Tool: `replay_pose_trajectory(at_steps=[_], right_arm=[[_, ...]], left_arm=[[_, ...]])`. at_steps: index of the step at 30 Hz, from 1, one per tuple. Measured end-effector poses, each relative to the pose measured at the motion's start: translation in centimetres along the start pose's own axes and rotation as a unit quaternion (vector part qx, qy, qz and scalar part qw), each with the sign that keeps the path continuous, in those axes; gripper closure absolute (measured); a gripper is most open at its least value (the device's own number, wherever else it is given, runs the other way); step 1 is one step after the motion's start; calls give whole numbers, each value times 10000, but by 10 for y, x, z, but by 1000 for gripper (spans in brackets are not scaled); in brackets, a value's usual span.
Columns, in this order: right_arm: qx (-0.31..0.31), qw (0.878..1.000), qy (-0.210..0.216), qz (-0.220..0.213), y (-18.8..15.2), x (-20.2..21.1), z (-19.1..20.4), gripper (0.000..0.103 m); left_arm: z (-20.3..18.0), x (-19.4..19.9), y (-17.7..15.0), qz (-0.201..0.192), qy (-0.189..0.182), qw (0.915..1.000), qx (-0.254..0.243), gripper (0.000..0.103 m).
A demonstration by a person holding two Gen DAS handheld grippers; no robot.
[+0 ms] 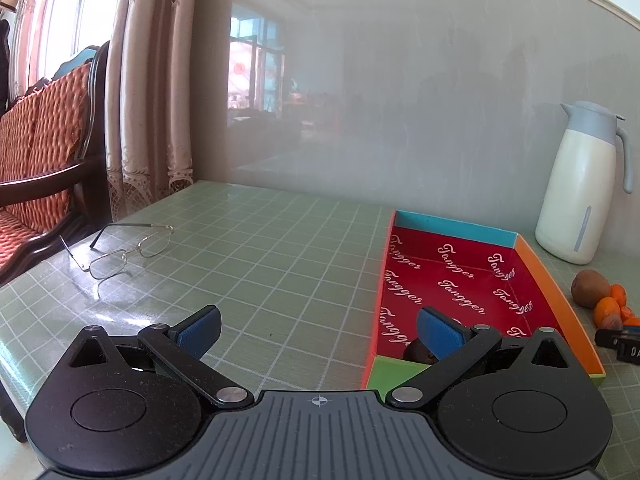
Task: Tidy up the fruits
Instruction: 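Carry the brown nut with the right gripper into the red box and release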
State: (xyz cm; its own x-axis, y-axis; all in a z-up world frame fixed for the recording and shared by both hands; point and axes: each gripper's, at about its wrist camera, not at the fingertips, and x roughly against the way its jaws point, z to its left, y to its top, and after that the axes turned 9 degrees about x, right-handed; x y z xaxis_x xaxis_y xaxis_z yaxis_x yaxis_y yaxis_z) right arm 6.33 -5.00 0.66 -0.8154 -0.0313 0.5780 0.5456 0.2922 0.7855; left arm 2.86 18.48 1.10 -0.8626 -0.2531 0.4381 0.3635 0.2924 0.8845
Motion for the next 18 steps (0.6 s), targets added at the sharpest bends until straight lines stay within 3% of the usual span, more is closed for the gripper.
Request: replay_pose_trajectory(at_steps=[18], right_arm=[[230, 9937, 446, -1004, 18, 33, 41, 74]], left_arm=[[28, 5, 1, -6, 228, 9997, 99, 0]])
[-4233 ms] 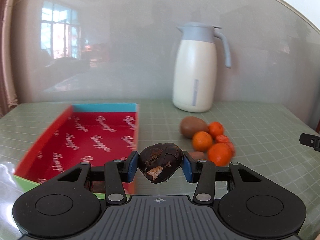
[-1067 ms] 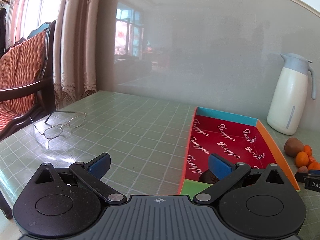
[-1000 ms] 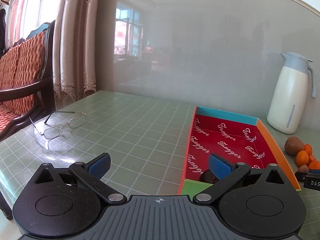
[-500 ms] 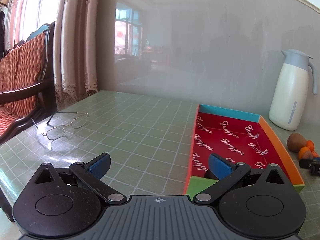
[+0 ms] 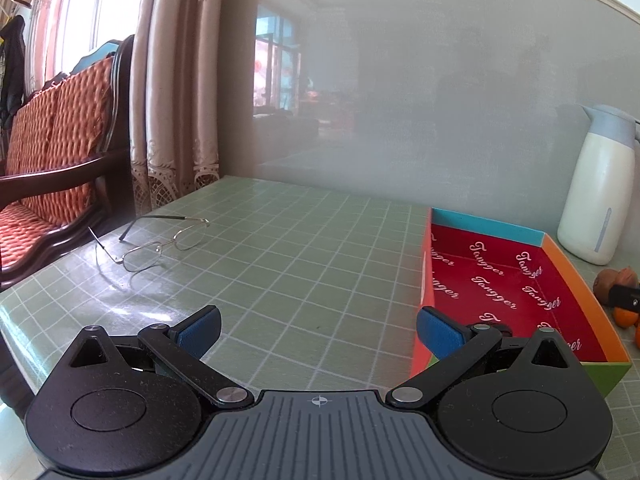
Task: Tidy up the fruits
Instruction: 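Carry the brown nut with the right gripper into the red box and release, then reach the left gripper to the large mandarin orange and close on it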
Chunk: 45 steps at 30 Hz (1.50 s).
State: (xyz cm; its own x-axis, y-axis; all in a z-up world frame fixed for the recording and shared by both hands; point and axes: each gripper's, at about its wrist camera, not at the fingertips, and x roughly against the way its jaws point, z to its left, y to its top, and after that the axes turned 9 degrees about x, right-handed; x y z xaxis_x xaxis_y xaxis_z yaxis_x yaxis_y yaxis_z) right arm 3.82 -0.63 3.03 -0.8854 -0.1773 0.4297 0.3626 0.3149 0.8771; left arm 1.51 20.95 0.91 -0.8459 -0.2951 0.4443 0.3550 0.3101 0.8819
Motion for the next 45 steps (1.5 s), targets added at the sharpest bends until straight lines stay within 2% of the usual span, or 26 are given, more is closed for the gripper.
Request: replay_pose_trajectory(at_steps=[10, 16, 18, 29, 36, 41, 45], right_arm=[[794, 9958, 403, -199, 2, 4, 44, 74], [807, 9959, 407, -84, 1, -1, 47, 74], [806, 9961, 348, -12, -2, -3, 46, 70], [547, 9982, 219, -59, -4, 3, 31, 69], [432, 9990, -63, -32, -8, 11, -1, 67], [-149, 9987, -478, 20, -16, 20, -48, 60], [-636, 9941, -879, 43, -26, 30, -88, 54]], left_arm=[[0, 1, 0, 11, -4, 10000, -18, 0], [0, 1, 0, 15, -3, 10000, -21, 0], [0, 1, 0, 13, -3, 10000, -25, 0], [-7, 2, 0, 20, -92, 9999, -57, 0], [-21, 2, 1, 16, -244, 9997, -91, 0], [-41, 5, -1, 26, -431, 9989, -177, 0], [-66, 10, -6, 14, -619, 9974, -375, 0]])
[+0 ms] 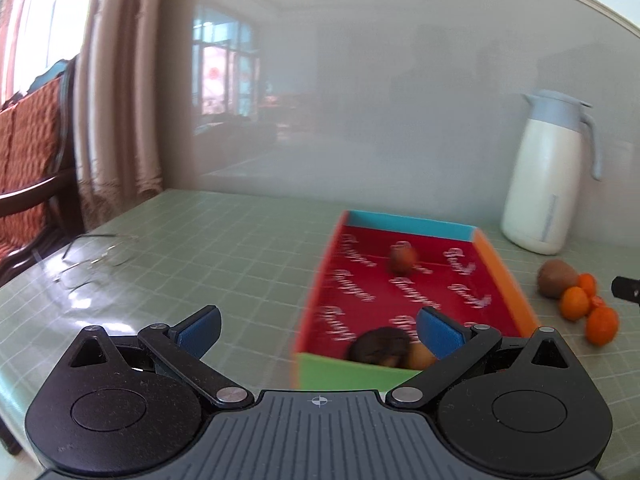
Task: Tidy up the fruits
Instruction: 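Reach the left gripper to the large mandarin orange and close on it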
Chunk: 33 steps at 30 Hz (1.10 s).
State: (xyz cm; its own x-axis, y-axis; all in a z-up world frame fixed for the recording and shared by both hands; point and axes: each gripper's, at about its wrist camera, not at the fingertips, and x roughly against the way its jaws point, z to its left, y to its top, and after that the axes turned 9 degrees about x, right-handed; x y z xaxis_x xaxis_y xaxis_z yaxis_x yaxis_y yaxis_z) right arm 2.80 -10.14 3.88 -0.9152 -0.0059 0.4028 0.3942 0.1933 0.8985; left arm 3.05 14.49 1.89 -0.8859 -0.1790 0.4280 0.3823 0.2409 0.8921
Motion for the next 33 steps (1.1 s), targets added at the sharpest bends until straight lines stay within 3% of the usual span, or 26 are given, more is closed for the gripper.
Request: replay_pose_trajectory(at_steps=[10, 19, 33], right_arm=[[-325, 9980, -543, -9, -19, 15, -68, 48], [-475, 9953, -843, 58, -29, 24, -104, 47], [-670, 9882, -1344, 309, -49, 28, -154, 46]], left_arm=[[-72, 7, -11, -40, -636, 9973, -374, 0], [-146, 16, -30, 6, -1373, 9863, -915, 0], [-217, -3, -48, 400, -1564, 9805, -1121, 1]])
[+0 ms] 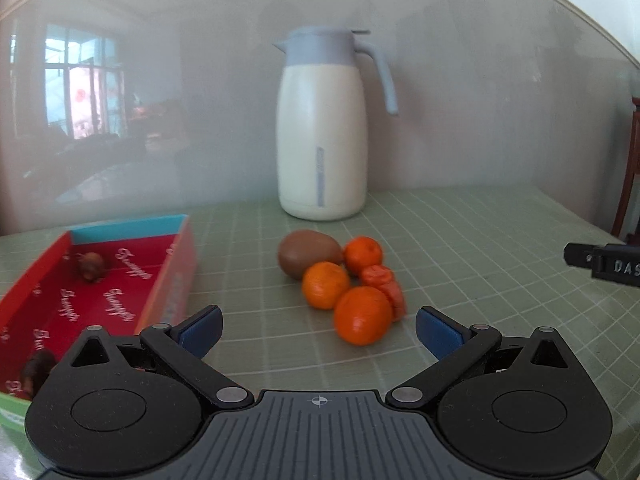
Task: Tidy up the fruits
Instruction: 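Reach the left gripper to the large mandarin orange and close on it, then carry the large orange with the left gripper into the red box and release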
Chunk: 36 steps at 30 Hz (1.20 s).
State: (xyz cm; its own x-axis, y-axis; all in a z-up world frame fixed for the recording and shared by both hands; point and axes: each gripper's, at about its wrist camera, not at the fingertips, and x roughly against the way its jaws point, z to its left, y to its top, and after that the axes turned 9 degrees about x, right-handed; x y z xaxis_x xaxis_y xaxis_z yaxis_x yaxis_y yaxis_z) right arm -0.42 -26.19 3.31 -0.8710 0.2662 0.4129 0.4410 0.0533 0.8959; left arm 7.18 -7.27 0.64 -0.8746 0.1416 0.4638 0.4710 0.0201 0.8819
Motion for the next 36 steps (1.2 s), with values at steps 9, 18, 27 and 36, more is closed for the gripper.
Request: replay_pose_trajectory(at_steps=[9, 18, 27, 36], right_arm=[[-391, 9988, -240, 182, 1, -28, -24, 45], [-451, 9984, -263, 222, 3, -41, -27, 45], [-405, 9984, -298, 248, 1, -42, -31, 45], [-309, 9988, -276, 273, 1, -40, -26, 45]], left_arm=[[-22, -34, 3, 350, 74, 9992, -183, 25], [-34, -57, -2, 649, 128, 9975, -259, 30], [-33, -58, -2, 731, -26, 9972, -137, 61], [-27, -41, -1, 597, -94, 9981, -120, 61]])
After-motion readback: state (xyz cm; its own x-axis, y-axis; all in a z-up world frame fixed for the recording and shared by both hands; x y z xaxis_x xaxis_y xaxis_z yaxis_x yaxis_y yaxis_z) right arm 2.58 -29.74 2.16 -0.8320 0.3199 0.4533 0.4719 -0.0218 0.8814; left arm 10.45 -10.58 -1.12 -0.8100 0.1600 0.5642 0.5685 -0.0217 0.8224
